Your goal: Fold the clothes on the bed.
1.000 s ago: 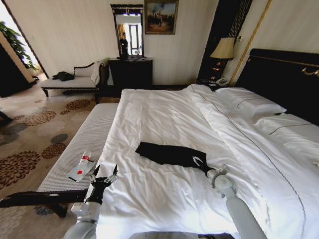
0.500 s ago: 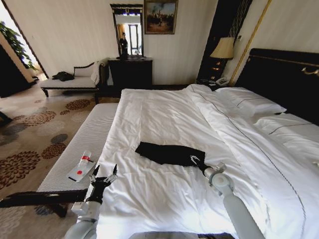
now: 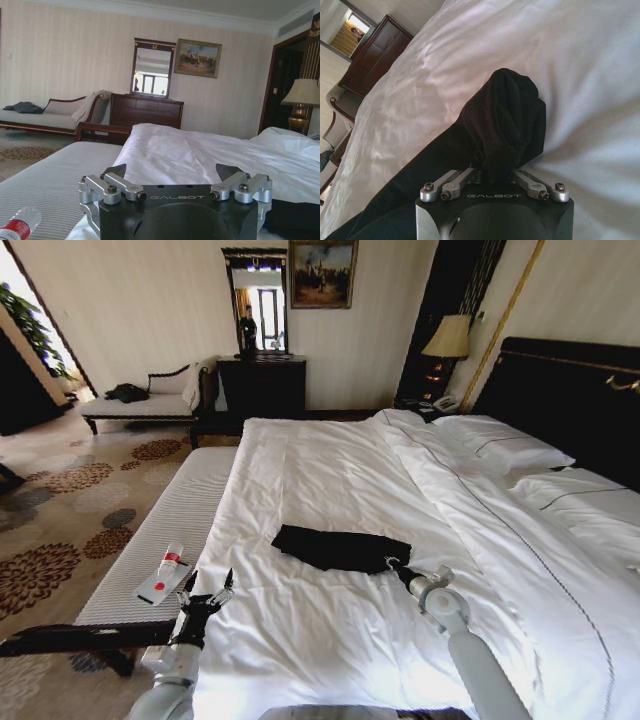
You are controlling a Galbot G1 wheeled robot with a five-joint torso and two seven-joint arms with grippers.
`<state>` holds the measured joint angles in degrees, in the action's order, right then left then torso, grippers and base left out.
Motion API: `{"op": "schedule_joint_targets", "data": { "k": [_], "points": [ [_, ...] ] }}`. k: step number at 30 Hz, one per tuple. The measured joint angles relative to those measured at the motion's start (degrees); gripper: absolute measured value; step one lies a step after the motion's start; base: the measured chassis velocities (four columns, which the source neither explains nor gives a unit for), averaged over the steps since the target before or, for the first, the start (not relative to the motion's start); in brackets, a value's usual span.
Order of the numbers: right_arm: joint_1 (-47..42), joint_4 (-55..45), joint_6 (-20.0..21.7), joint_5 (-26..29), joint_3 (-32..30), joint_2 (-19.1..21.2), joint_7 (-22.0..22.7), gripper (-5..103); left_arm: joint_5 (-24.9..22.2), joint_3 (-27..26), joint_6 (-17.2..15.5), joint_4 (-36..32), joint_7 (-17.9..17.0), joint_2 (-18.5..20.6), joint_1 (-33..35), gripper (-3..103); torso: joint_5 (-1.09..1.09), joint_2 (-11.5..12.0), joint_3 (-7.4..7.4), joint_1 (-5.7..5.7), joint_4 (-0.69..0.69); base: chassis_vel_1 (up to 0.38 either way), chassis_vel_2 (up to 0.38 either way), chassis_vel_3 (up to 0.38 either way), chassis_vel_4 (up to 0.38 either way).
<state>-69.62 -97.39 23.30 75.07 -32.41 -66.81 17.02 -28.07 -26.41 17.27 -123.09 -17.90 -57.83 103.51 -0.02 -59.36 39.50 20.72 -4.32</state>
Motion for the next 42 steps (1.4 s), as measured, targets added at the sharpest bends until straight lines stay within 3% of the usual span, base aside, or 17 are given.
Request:
{"op": "schedule_joint_targets", "data": {
  "k": [11, 19, 24, 26, 28, 29, 30, 32, 35, 38, 42],
  "points": [
    [-2.8, -3.9, -1.9, -7.1, -4.0, 6.0, -1.0, 8, 0.5, 0.2, 0.2, -0.2, 0.0, -1.1, -0.2, 100, -0.01, 0.0, 0.0, 0.0, -0.02, 0.0, 0.0, 0.0, 0.0],
    [-4.8, -7.3, -3.9, -18.7, -5.2, 11.1, -4.0, 8, 0.5, 0.4, 0.3, -0.2, 0.0, -1.6, -0.5, 100, -0.02, 0.0, 0.0, -0.01, -0.03, 0.0, 0.0, 0.0, 0.0],
    [-2.2, -10.5, -4.3, -26.4, 1.6, 10.7, -4.2, 8, 0.4, -0.1, 0.2, -1.3, 0.0, -1.2, 0.0, 100, -0.02, 0.0, 0.0, -0.01, 0.04, 0.0, 0.0, 0.0, 0.0],
    [-2.1, -12.1, -4.3, -29.5, 3.5, 9.8, -4.2, 8, -0.4, 0.9, -0.2, -1.3, -0.2, 0.7, -1.9, 100, 0.0, 0.0, 0.0, -0.01, 0.07, 0.0, 0.0, 0.0, 0.0],
    [-2.5, -12.6, -4.5, -31.0, 4.0, 9.6, -4.2, 8, -1.1, 1.7, -0.4, -1.0, -0.4, 2.1, -3.6, 100, -0.02, 0.0, 0.0, -0.01, 0.01, 0.0, 0.0, 0.0, 0.0],
    [-2.1, -12.5, -5.0, -32.7, 5.1, 9.6, -4.4, 8, -1.6, 1.9, -0.5, -1.0, -0.6, 3.1, -4.4, 100, -0.04, 0.0, 0.0, -0.01, -0.16, 0.0, 0.0, 0.0, 0.0],
    [-1.3, -12.1, -5.3, -33.5, 6.4, 9.9, -4.6, 8, -1.9, 1.8, -0.6, -1.0, -0.5, 3.4, -4.3, 100, -0.04, 0.0, 0.0, -0.01, -0.14, 0.0, 0.0, 0.0, 0.0],
    [1.3, -11.2, -5.4, -33.5, 10.0, 10.6, -4.8, 8, -2.3, 1.1, -0.6, -1.2, -0.6, 3.6, -3.4, 100, -0.01, 0.0, 0.01, -0.01, 0.0, -0.029, -0.016, -0.017, -0.017],
    [4.4, -10.3, -5.4, -32.6, 14.5, 10.7, -4.8, 8, -2.5, 0.6, -0.7, -1.5, -0.6, 3.9, -2.9, 100, -0.02, 0.0, 0.01, -0.01, 0.04, 0.0, 0.0, 0.0, 0.0],
    [9.0, -9.0, -4.9, -29.6, 21.0, 9.0, -3.6, 8, -3.4, 0.2, -1.2, -2.5, -0.7, 4.7, -2.7, 100, -0.03, 0.0, 0.01, -0.01, 0.0, 0.0, 0.0, 0.0, 0.0],
    [12.0, -7.3, -4.7, -28.2, 24.6, 7.3, -3.0, 8, -4.3, -0.1, -1.6, -3.3, -0.8, 5.6, -2.7, 100, -0.03, 0.0, 0.01, 0.0, 0.0, 0.0, 0.0, 0.0, 0.0]
  ]
}}
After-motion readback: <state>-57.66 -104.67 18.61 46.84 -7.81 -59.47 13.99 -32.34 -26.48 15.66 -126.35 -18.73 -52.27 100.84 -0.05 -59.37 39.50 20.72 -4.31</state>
